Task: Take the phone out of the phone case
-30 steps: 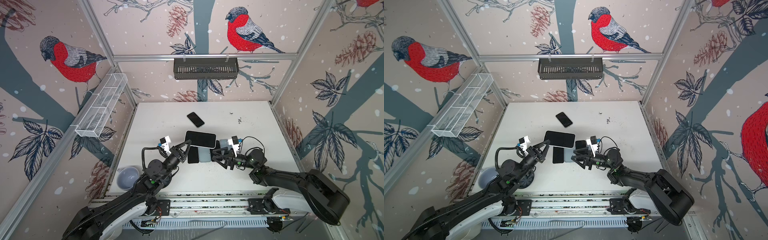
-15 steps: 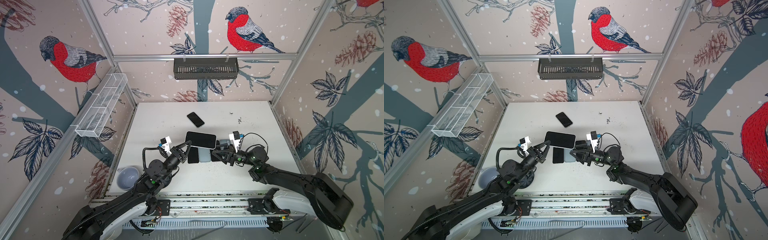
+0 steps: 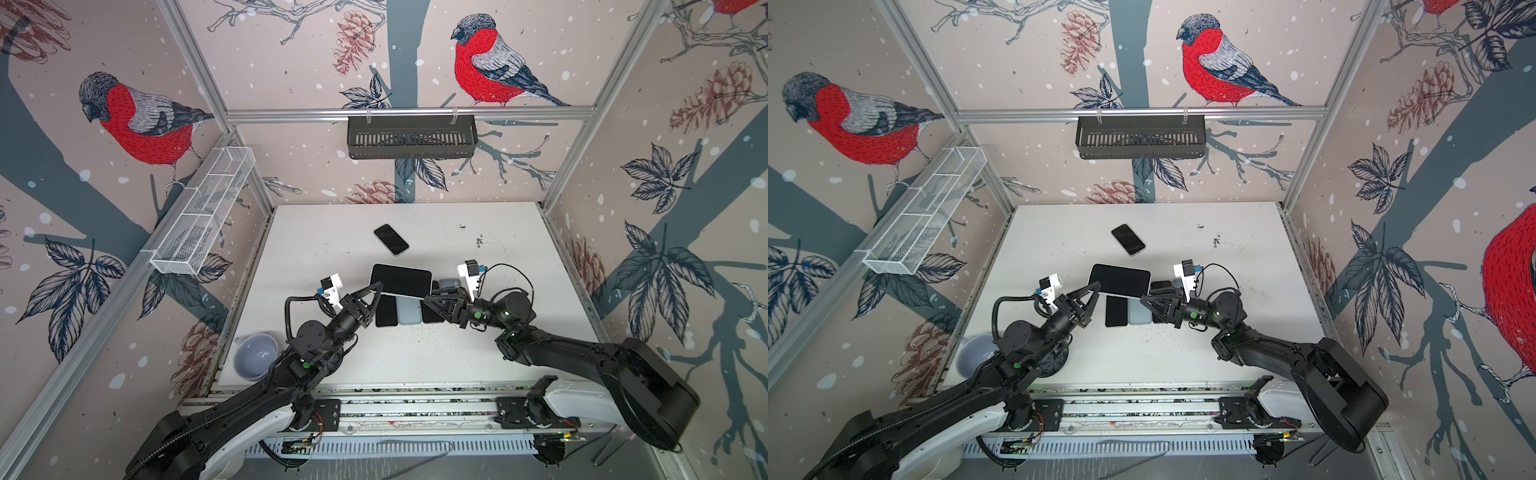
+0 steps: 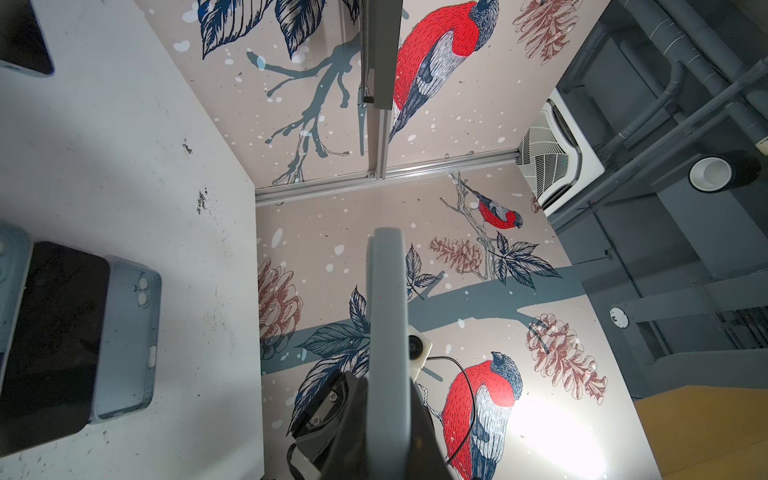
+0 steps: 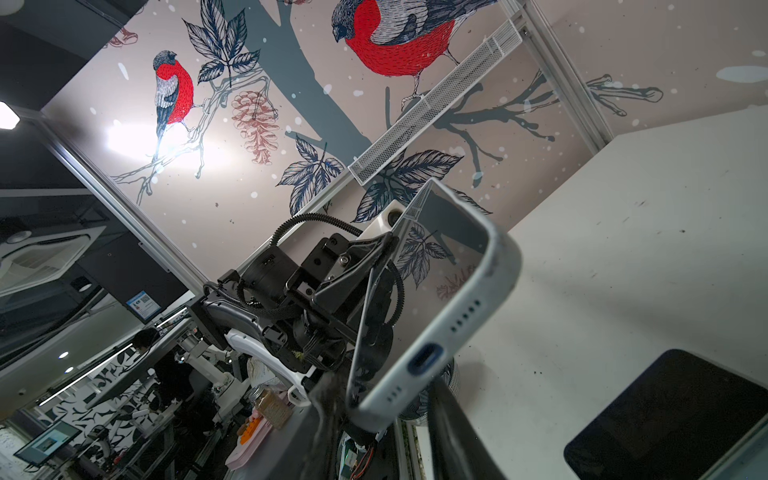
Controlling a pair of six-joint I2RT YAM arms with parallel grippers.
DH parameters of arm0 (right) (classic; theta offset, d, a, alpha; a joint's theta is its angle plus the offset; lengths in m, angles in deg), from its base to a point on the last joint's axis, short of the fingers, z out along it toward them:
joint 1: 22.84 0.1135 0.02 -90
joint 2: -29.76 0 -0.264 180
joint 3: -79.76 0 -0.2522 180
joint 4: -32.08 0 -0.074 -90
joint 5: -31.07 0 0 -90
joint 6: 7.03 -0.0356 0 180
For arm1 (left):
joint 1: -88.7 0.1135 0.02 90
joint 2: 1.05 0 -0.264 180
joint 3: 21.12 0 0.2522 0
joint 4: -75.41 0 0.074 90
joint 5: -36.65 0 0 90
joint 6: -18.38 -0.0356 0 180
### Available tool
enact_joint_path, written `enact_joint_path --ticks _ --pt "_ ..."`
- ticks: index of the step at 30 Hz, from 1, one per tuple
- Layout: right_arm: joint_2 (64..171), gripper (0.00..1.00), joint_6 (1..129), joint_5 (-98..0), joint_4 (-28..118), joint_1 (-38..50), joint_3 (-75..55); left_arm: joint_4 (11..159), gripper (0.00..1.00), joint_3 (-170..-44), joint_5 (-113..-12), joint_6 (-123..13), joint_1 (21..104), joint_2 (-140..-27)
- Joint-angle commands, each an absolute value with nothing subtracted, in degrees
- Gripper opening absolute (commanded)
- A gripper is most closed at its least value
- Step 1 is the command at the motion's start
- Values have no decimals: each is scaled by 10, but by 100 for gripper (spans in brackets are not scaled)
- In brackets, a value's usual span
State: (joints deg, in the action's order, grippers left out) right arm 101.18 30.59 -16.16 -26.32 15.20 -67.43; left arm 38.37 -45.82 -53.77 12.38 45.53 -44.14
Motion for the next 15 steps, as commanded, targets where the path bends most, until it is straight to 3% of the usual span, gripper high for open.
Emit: enact_joint_path --ticks 1,15 --pt "1013 36 295 -160 -304 149 -674 322 0 -457 -541 129 455 -440" --pt "1042 13 291 -139 -338 148 -676 321 0 -459 -549 122 455 -442"
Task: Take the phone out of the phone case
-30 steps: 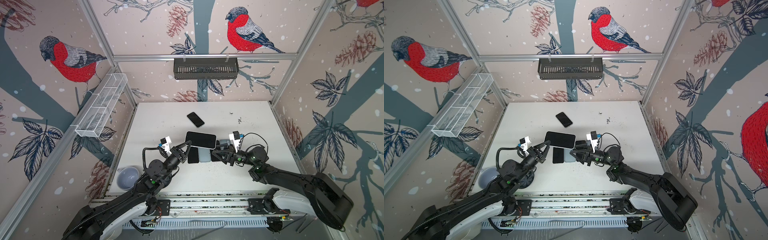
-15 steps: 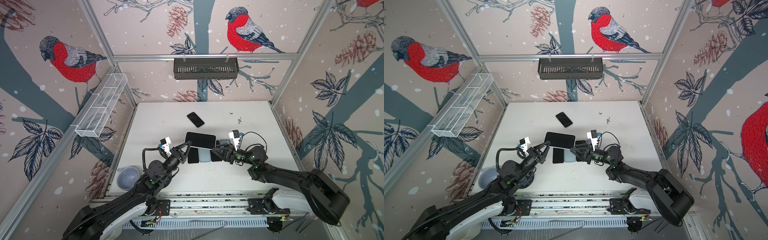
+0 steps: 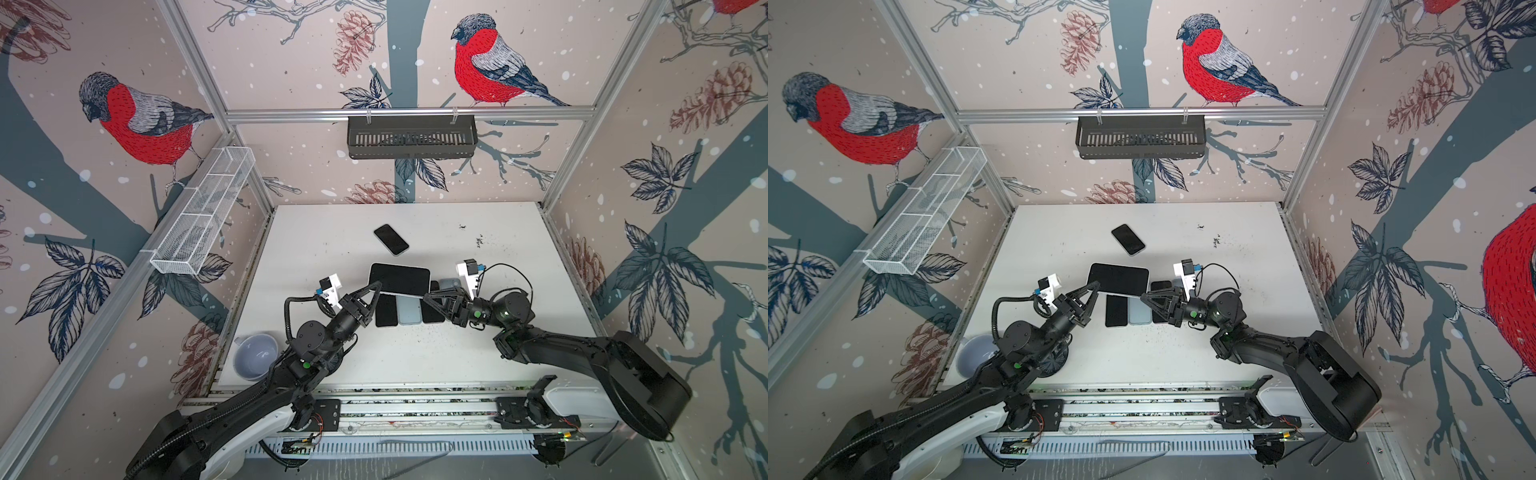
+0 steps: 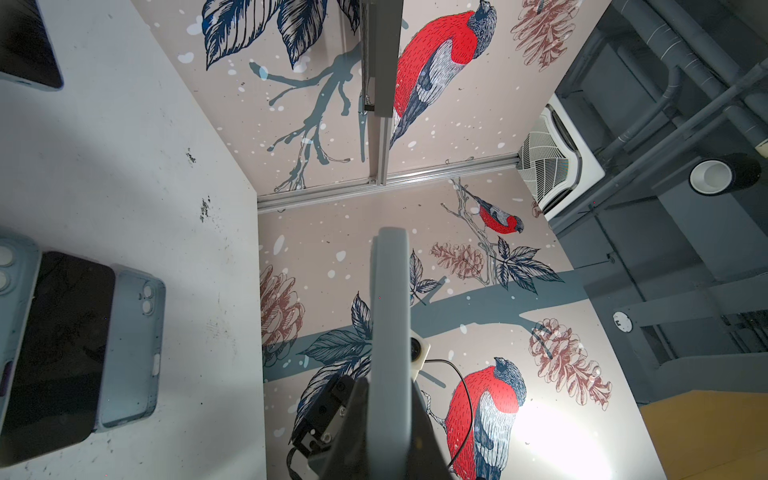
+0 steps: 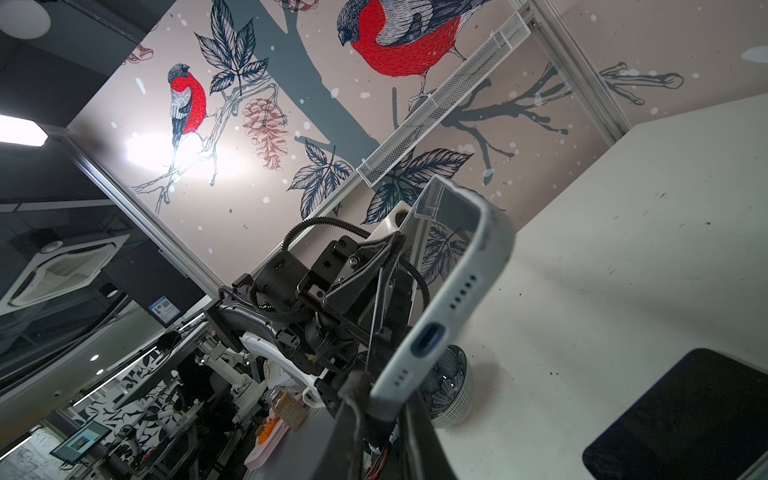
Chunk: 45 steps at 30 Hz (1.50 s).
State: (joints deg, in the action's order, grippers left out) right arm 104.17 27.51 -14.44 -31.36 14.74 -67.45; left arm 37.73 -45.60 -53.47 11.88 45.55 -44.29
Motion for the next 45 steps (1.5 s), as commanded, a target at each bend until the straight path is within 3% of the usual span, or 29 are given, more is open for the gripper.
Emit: enact_joint_path --ticks 1,17,18,23,26,34,40,45 --pt "1041 12 297 -137 -337 148 -678 323 0 -460 -549 122 455 -441" --pt "984 2 533 -159 -234 139 -708 378 0 -515 -594 91 456 -459" --pt "983 6 521 -155 -233 131 -704 373 0 -511 -592 94 457 -460" --pt "965 55 473 -123 -251 121 -722 354 0 -502 -589 96 460 -461" --pt "956 65 436 -125 -270 122 -732 339 0 -499 -592 98 460 -469" --pt "981 64 339 -107 -301 120 -696 289 0 -487 -597 102 460 -496" --pt "1007 56 309 -100 -327 120 -689 271 0 -480 -598 106 460 -503" --pt "1013 42 300 -101 -336 117 -687 273 0 -480 -597 103 460 -498"
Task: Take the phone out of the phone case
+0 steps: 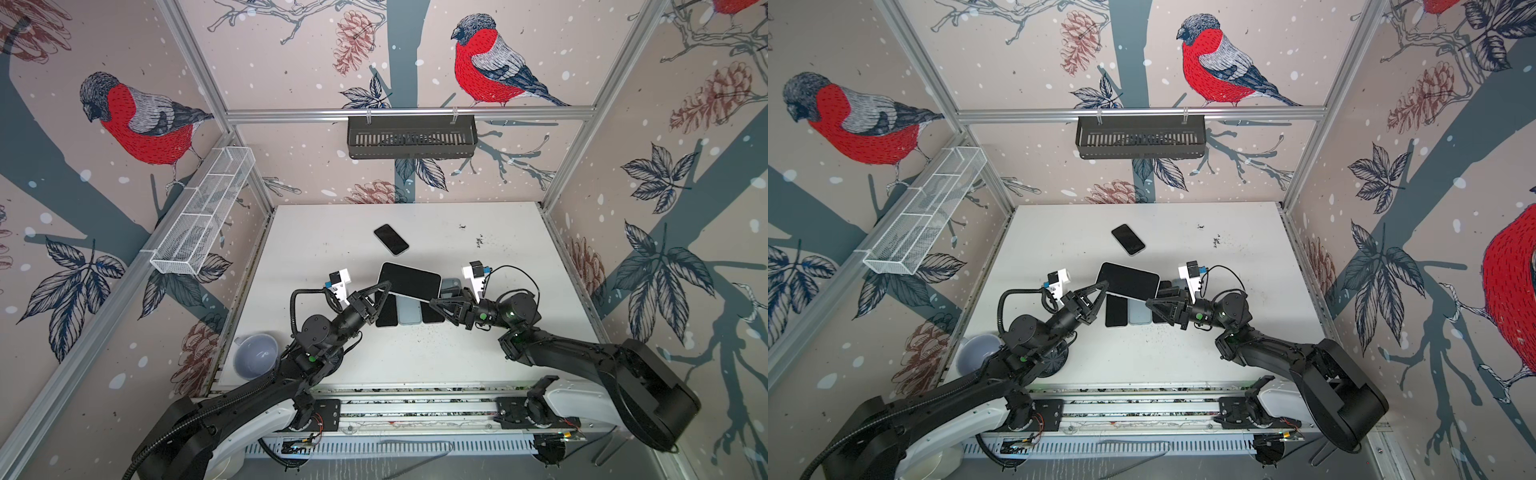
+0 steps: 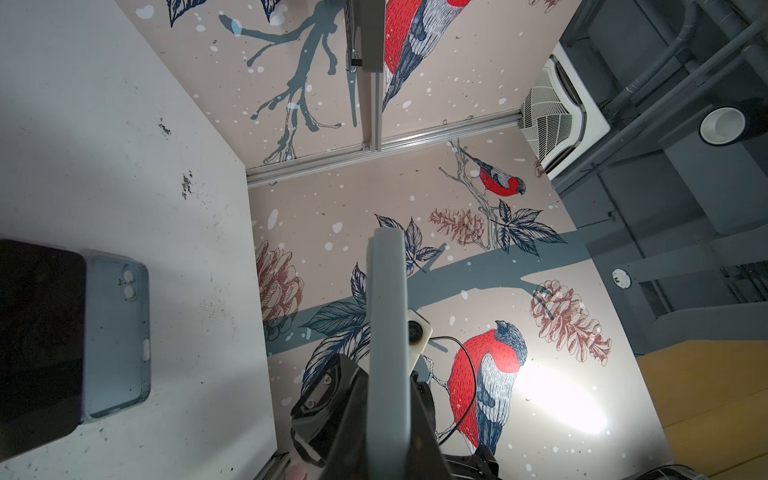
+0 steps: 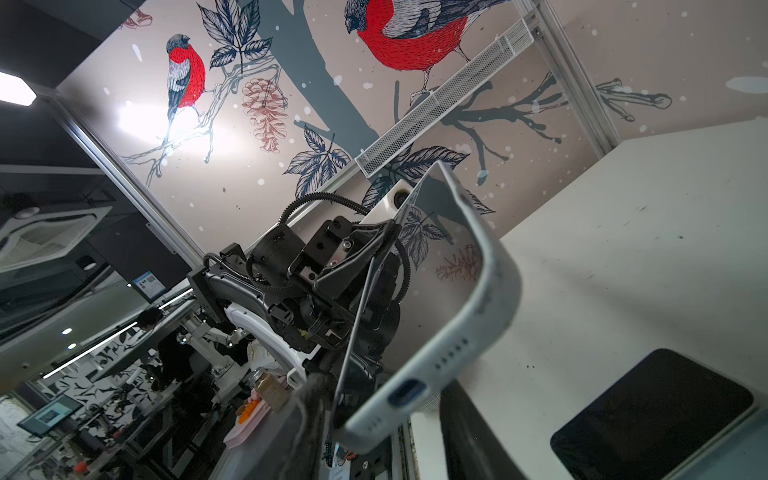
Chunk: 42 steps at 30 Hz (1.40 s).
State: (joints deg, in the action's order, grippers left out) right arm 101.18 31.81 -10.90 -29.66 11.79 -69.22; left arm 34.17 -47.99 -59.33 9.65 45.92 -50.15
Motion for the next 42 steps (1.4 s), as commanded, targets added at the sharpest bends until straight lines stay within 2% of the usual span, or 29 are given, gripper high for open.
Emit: enact_joint_path --ticks 1,11,16,23,36,42 --pt "1024 41 294 -101 -339 115 -687 275 0 -481 -598 102 460 -497" --pt "1052 28 263 -98 -374 107 -684 271 0 -478 -599 100 461 -494" --pt "1056 16 256 -94 -389 107 -683 273 0 -476 -601 97 460 -491" --pt "1042 4 322 -70 -357 109 -694 315 0 -490 -610 88 460 -481" --pt "1018 1 478 -46 -407 144 -720 352 0 -511 -633 79 460 -494" --pt "1056 0 475 -40 -408 135 -679 332 0 -512 -647 76 460 -516"
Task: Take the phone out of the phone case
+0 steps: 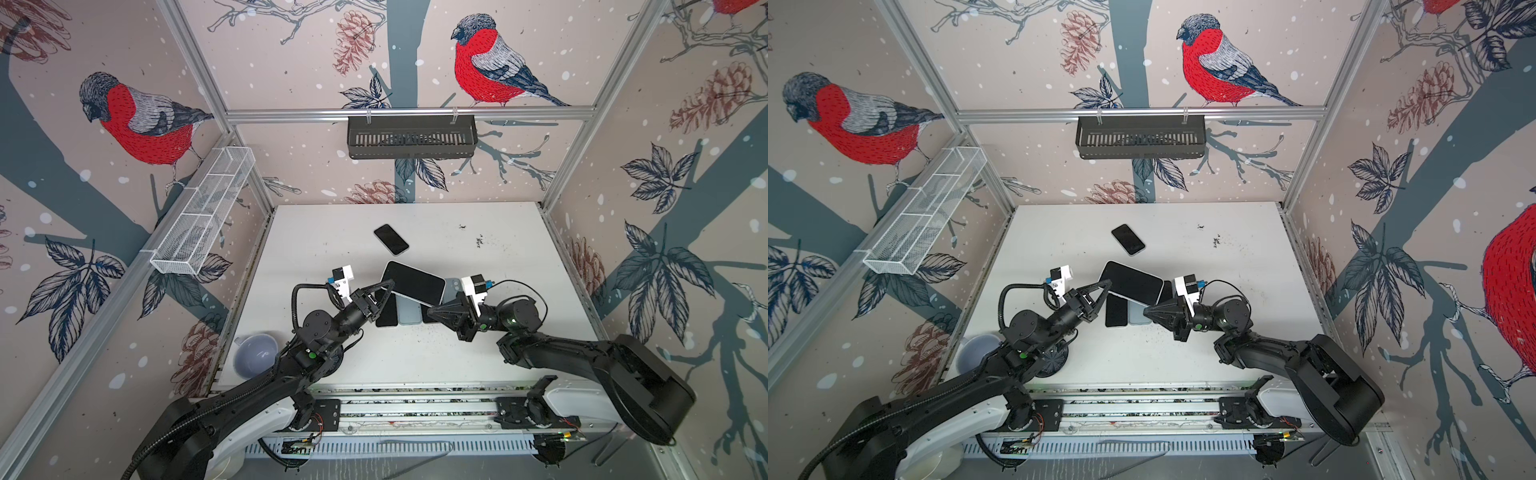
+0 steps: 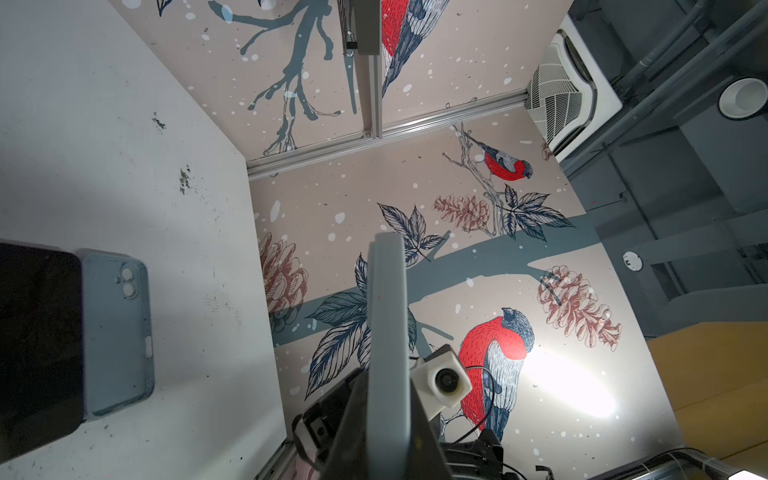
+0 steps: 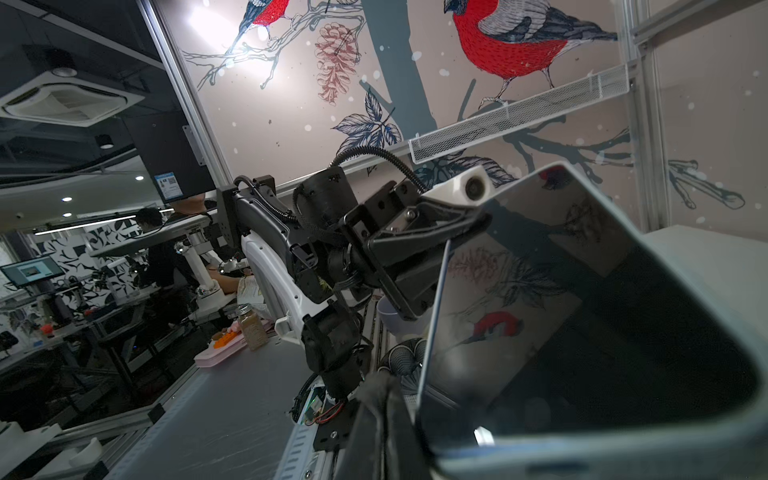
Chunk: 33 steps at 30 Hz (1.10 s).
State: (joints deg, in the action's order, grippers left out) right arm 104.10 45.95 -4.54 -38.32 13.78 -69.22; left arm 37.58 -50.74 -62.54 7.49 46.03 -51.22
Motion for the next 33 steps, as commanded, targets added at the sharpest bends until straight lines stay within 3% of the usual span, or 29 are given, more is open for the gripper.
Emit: enact_joint_path --ticks 1,4,7,10,13,16,21,33 --pt "1065 0 470 -43 -409 133 -674 325 0 -513 -651 75 460 -521" --pt "1079 4 438 -52 -436 116 -683 312 0 -508 -654 83 463 -522" --pt "1068 24 442 -41 -440 107 -726 329 0 -512 -664 83 477 -504" --pt "1026 46 483 -37 -339 106 -745 369 0 -522 -671 70 487 -481" --pt "978 58 492 -76 -255 112 -744 363 0 -514 -670 69 492 -470" --pt "952 66 421 -127 -250 114 -740 332 0 -502 -669 75 492 -479" --pt "941 70 310 -150 -292 130 -724 262 0 -485 -665 96 492 -501" --pt "966 68 280 -163 -308 138 -726 252 0 -481 -666 107 491 -493"
